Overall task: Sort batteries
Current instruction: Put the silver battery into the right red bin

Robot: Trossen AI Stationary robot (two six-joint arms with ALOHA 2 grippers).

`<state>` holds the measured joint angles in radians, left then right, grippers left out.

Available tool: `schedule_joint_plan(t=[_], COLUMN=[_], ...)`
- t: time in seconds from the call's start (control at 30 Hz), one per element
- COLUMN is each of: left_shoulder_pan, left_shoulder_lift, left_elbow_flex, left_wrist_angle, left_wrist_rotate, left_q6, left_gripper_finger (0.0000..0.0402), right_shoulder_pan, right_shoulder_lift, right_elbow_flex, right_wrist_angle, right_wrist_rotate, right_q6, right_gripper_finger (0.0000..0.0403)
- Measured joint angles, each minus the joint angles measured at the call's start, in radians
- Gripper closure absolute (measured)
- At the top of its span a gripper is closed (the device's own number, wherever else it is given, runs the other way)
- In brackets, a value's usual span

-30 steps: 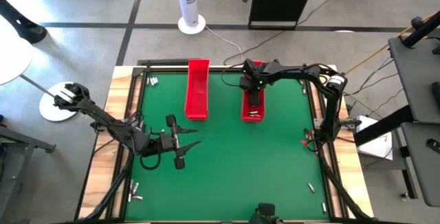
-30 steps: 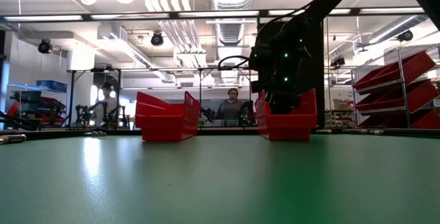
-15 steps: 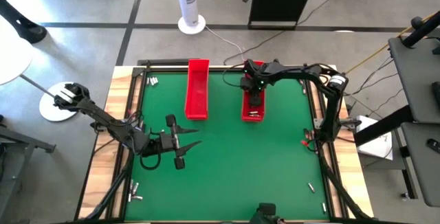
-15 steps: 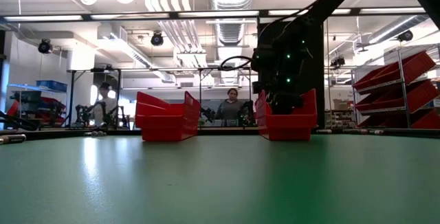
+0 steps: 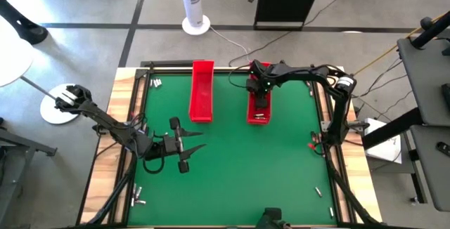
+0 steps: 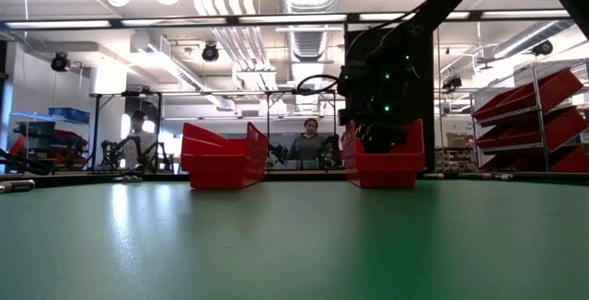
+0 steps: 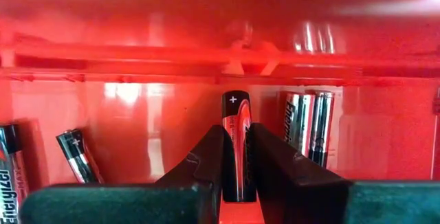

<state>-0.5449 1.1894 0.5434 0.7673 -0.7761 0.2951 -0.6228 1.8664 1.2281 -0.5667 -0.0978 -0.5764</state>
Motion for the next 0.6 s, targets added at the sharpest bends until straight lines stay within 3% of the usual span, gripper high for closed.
schedule_joint_plan(t=[0.6], left_shoulder_pan=[0.0], left_shoulder_lift=[0.0], left_elbow_flex=[0.0], left_wrist_angle=[0.004], left_wrist_rotate=[0.0], left_q6=[-0.001], left_gripper_finger=[0.0244], right_shoulder_pan=[-0.003], right_shoulder_lift=[0.0], right_elbow_flex=[-0.005], right_wrist_angle=[-0.04], right_wrist_rotate=[-0.005], right_q6=[0.024], right_gripper_finger=[0.0351])
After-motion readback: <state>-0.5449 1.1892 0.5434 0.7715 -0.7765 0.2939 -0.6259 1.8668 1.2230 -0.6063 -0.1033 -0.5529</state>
